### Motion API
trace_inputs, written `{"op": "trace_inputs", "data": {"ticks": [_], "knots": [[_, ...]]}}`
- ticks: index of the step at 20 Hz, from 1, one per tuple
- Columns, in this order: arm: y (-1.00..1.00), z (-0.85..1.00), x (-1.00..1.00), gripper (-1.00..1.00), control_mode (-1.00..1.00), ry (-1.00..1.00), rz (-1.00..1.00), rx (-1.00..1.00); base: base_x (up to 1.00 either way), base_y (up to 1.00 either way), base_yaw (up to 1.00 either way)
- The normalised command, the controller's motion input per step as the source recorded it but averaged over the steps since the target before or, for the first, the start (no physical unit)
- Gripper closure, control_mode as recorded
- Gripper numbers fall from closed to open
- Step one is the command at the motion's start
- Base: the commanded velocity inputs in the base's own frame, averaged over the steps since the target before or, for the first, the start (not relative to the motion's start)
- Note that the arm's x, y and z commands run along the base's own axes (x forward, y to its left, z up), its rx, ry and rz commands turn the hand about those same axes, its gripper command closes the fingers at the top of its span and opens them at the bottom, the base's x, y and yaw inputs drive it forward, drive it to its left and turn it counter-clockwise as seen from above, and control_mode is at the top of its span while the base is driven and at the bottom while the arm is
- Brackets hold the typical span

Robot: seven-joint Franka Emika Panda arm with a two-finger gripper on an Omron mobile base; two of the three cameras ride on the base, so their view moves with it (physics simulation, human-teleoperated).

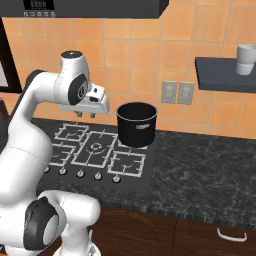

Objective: Pick the kettle from the counter and place it on a stove burner. Then turn the burner on.

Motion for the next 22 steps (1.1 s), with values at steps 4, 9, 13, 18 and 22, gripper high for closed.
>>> {"op": "trace_inputs", "data": {"ticks": [4,9,13,18,22], "knots": [[0.04,-0.02,-0.18,-1.00,-1.00,0.00,0.00,0.00,0.00,0.00,0.00],[0.75,0.00,-0.51,-1.00,-1.00,-0.09,0.03,0.01,0.00,0.00,0.00],[1.00,0.00,-0.37,-1.00,-1.00,-0.04,0.00,0.00,0.00,0.00,0.00],[1.00,0.00,-0.29,-1.00,-1.00,-0.05,0.00,0.03,0.00,0.00,0.00],[0.97,-0.01,-0.52,-1.00,-1.00,-0.06,0.02,0.13,0.00,0.00,0.00]]}}
